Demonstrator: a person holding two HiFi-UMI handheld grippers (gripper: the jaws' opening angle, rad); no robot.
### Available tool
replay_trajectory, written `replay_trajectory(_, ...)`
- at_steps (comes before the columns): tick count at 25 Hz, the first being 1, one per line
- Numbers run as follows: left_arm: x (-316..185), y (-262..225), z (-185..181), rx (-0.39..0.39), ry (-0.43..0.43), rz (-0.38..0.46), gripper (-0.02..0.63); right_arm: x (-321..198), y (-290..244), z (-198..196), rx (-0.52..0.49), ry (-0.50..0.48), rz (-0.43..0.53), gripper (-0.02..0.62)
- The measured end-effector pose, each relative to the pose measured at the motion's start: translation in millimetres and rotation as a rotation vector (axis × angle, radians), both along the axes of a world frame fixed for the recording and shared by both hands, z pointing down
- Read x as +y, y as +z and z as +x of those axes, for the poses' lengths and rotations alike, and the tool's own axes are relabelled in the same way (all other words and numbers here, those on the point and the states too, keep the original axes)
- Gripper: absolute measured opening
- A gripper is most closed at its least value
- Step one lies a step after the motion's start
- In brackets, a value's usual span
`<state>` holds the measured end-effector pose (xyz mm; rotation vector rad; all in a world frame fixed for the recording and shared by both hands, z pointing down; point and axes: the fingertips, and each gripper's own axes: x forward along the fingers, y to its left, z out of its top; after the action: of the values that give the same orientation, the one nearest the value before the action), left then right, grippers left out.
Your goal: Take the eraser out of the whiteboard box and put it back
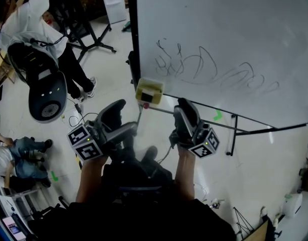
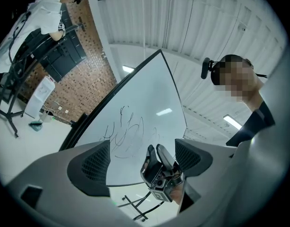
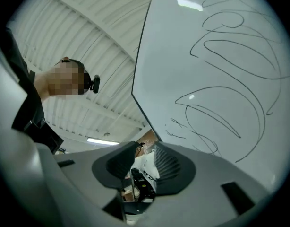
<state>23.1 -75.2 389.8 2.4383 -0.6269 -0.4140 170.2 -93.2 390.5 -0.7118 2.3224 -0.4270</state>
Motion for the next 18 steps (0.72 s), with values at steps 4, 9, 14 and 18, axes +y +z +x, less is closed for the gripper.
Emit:
replay_trajectory(4, 16.1, 2.2, 0.7, -0.040, -0.007, -0.014, 0.428, 12.2, -7.7, 6.8, -0.087, -0.026, 0.020, 0.146)
replay_trajectory(9, 33.5, -0.4, -5.8, -0.044, 0.000, -0.007, 0.428, 33.9, -22.0, 5.9, -0.141, -0.030, 0.054, 0.146)
replay_trajectory(14, 52.2, -8.4, -14.8, -0.018, 0.048, 0.021, 0.428, 64.1, -42.9, 6.2, -0.136, 0.027, 0.102, 0.146)
replay_trajectory(18, 71.7, -13.3, -31.8, 0.015, 0.111, 0.049, 0.428, 96.1, -56.1, -5.8, -0.124, 0.091, 0.136, 0.146)
